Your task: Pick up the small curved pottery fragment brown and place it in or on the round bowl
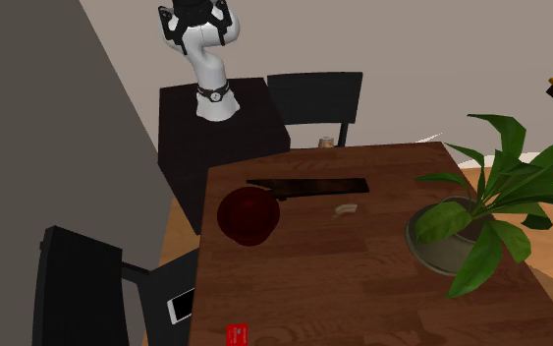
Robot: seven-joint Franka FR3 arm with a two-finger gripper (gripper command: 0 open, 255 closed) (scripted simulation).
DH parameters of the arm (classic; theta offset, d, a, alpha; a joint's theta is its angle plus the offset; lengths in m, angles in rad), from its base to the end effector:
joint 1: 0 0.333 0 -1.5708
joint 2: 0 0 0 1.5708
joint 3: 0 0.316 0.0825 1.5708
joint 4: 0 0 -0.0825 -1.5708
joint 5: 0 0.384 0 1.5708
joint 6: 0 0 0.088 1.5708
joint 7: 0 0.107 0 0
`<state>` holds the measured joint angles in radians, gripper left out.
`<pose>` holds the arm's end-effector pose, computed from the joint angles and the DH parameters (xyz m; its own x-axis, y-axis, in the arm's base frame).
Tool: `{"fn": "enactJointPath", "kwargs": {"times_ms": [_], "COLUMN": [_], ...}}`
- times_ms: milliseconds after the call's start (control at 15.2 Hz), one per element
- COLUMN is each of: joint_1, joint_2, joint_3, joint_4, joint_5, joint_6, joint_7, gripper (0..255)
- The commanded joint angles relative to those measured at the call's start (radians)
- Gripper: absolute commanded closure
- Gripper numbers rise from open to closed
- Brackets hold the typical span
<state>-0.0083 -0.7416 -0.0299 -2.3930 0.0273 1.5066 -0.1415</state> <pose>0.3083 -0.0108 0.5545 0.9839 0.1157 -0.1363 0.1073 -0.9919 -0.0673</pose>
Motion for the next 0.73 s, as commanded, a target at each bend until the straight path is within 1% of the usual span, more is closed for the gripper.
{"fn": "enactJointPath", "kwargs": {"times_ms": [0,330,660], "joint_1": [0.000,0.044,0.088], "joint_2": [0.000,0.129,0.280], "joint_3": [0.000,0.002,0.010], "joint_4": [0.000,-0.036,-0.039], "joint_5": [0.000,0.005,0.014], "joint_6": [0.000,0.175,0.341], "joint_7": [0.000,-0.085,-0.167], "gripper": [0,0,0]}}
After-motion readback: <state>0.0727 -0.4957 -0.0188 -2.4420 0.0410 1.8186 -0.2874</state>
